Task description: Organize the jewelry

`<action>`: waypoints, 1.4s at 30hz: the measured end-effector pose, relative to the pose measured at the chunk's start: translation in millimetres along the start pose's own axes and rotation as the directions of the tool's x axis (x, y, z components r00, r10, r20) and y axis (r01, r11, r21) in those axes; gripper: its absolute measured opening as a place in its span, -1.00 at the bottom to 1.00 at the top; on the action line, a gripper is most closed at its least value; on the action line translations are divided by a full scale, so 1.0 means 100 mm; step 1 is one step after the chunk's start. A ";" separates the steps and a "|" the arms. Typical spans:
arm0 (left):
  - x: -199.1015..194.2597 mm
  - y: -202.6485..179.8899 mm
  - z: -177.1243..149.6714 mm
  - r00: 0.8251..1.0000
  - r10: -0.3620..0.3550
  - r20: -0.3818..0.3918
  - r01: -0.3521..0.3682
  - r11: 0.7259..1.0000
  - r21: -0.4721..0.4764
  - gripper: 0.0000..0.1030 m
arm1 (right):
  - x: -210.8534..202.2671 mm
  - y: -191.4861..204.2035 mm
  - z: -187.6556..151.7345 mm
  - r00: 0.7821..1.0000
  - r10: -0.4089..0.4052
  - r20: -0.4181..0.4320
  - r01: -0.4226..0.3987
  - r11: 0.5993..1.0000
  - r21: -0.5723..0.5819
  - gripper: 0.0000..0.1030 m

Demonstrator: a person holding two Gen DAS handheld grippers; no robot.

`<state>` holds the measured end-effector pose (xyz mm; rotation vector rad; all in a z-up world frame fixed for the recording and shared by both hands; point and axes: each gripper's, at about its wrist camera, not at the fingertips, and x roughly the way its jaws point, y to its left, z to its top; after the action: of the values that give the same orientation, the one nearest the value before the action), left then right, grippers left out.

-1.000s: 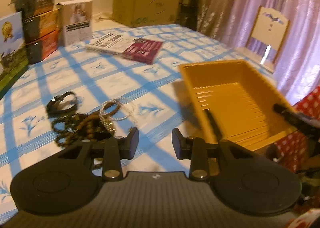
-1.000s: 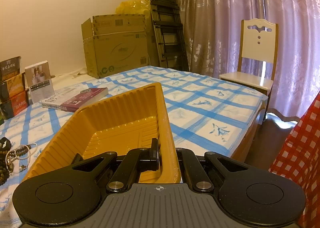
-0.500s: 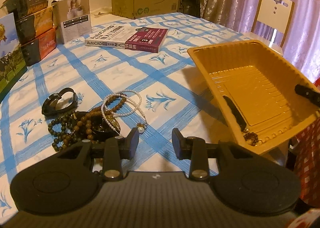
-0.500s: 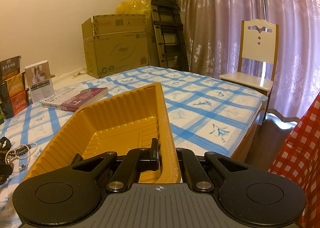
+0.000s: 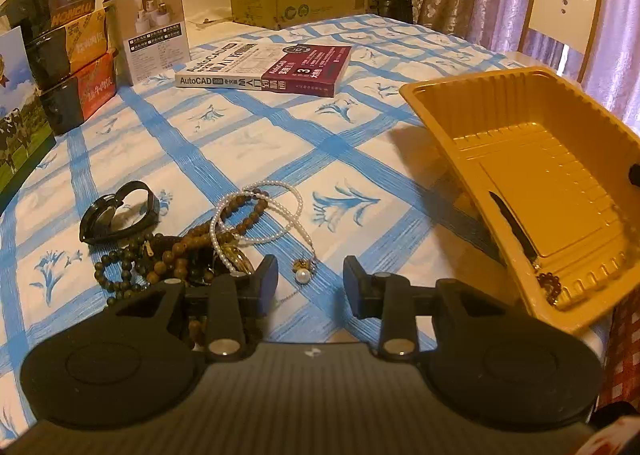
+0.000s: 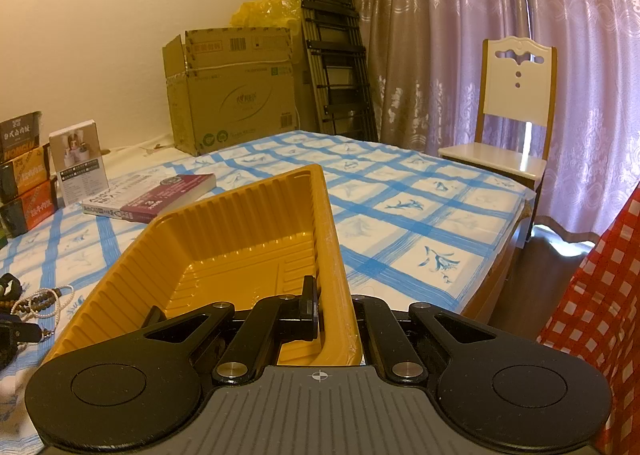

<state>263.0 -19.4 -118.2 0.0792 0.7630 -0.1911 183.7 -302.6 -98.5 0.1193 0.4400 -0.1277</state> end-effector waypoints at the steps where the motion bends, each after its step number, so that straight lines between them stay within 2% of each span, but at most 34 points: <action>1: 0.02 0.00 0.00 1.000 0.002 -0.002 -0.002 1.000 0.001 -0.39 | 0.00 0.00 0.00 1.000 0.000 0.000 0.000 1.000 0.000 -0.94; 3: 0.05 0.00 0.01 1.000 0.004 -0.006 -0.004 1.000 0.002 -0.39 | 0.00 0.00 0.00 1.000 0.001 0.000 -0.001 1.000 -0.001 -0.94; 8: 0.16 0.00 0.01 1.000 0.014 -0.021 -0.014 1.000 0.001 -0.55 | 0.00 0.00 0.00 1.000 0.000 0.000 0.000 1.000 0.000 -0.94; 10: 0.19 0.00 0.01 0.999 0.021 -0.029 -0.021 1.000 0.002 -0.68 | 0.00 0.00 0.00 1.000 0.000 0.000 0.000 1.000 -0.001 -0.94; 15: 0.23 0.03 -0.02 0.999 0.024 -0.034 -0.024 1.000 -0.002 -0.86 | 0.00 0.00 0.00 1.000 0.000 0.000 0.000 1.000 0.001 -0.94; 27: -0.02 0.01 0.02 0.999 0.015 0.040 -0.016 1.000 0.015 -0.86 | 0.01 0.00 0.00 1.000 0.000 0.000 0.000 1.000 -0.001 -0.94; 31: -0.20 -0.07 0.11 0.996 -0.025 0.080 0.024 1.000 0.014 -0.86 | 0.00 0.00 0.00 1.000 0.000 0.000 0.000 1.000 -0.002 -0.94; 35: -0.38 -0.28 0.22 0.987 -0.102 0.121 0.100 0.995 0.024 -0.86 | 0.00 0.00 0.00 1.000 0.001 0.000 -0.001 1.000 -0.004 -0.94; 42: -0.50 -0.85 0.29 0.950 -0.291 0.111 0.287 0.957 0.045 -0.86 | -0.01 0.05 -0.01 1.000 0.008 0.006 -0.008 1.000 -0.021 -0.94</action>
<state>230.2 -99.3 -63.3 -0.0175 0.6526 -0.4824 183.5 -298.0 -98.4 0.0998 0.4344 -0.1157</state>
